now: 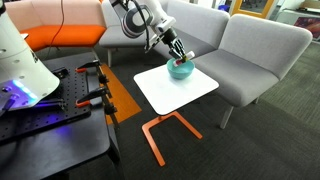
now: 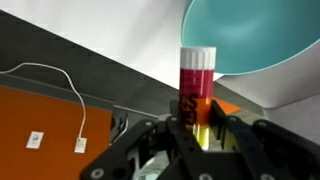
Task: Put the glue stick in the bowl
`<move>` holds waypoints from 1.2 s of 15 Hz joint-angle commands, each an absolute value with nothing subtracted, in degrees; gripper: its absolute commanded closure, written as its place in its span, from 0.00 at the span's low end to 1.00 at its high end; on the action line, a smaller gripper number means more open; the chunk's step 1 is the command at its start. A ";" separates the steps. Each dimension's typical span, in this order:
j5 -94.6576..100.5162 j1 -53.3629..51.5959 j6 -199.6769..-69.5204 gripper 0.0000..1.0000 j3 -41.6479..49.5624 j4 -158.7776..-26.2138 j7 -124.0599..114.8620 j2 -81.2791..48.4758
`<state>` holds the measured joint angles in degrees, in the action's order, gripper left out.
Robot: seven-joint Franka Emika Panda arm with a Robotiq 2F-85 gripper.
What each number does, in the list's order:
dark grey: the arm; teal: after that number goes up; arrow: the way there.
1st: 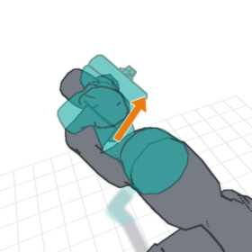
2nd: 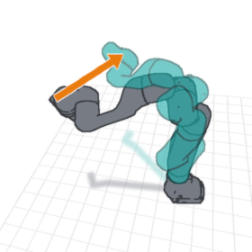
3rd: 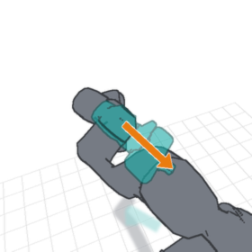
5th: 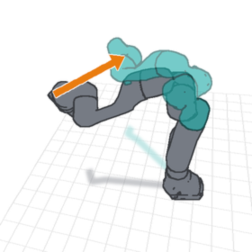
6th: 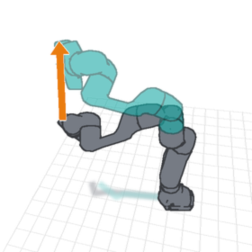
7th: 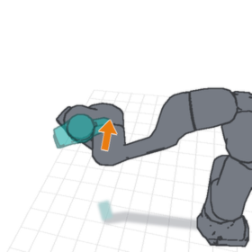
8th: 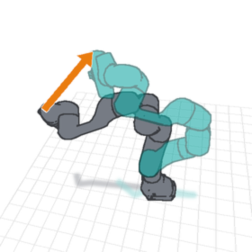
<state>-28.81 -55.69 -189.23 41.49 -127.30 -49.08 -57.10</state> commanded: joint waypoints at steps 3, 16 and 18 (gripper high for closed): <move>-33.46 -59.19 -195.42 0.92 40.81 -126.85 -42.72 -60.51; -35.56 -50.95 -194.46 0.40 33.71 -118.52 -30.80 -59.65; -35.34 -49.57 -193.76 0.26 32.37 -118.33 -29.90 -58.66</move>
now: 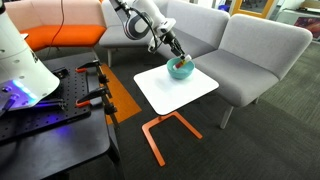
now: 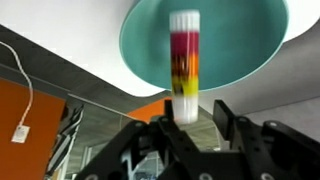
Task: Put the glue stick in the bowl
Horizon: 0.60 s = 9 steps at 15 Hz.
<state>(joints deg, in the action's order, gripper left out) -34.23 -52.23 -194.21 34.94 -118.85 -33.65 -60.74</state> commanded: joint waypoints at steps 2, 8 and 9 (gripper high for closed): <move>-35.25 -48.50 -192.65 0.12 31.44 -118.85 -29.08 -57.22; -34.63 -48.63 -187.92 0.00 32.75 -123.06 -32.26 -51.99; -34.27 -48.10 -187.25 0.00 32.27 -123.81 -32.01 -50.57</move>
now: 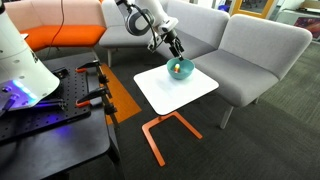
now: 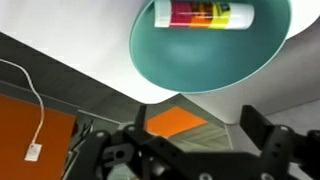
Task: Put the glue stick in the bowl
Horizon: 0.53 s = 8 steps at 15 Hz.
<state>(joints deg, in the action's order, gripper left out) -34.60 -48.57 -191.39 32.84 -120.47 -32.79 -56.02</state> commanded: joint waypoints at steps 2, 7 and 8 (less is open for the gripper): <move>-34.52 -47.09 -185.37 0.00 31.36 -125.30 -30.35 -47.36; -32.51 -47.53 -182.61 0.00 31.99 -129.65 -31.60 -40.90; -33.51 -48.98 -182.48 0.00 33.12 -130.50 -31.46 -40.26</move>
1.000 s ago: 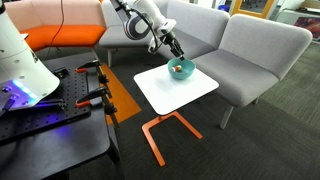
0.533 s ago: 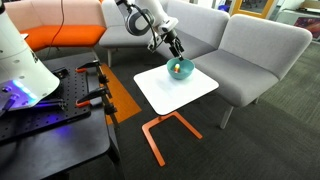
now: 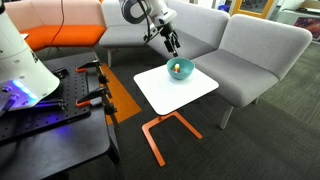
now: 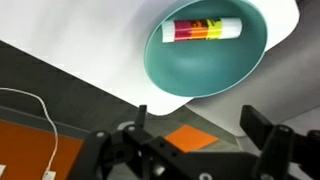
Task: Put the glue stick in the bowl
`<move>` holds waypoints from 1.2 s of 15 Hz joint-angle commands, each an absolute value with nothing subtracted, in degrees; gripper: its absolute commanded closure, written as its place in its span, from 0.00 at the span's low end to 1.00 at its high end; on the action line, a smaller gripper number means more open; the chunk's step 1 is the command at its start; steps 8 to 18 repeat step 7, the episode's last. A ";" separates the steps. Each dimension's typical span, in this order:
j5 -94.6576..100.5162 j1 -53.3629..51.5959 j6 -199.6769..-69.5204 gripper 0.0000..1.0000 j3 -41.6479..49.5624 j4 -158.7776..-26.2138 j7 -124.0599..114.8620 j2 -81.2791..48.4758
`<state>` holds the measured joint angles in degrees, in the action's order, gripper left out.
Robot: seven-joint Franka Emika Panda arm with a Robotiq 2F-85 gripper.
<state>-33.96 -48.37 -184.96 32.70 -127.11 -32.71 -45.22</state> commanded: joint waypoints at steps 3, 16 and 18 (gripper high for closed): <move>-33.65 -51.59 -181.58 0.00 35.56 -133.15 -31.98 -37.82; -33.42 -54.99 -180.30 0.00 38.80 -135.38 -32.11 -36.61; -33.42 -54.99 -180.30 0.00 38.80 -135.38 -32.11 -36.61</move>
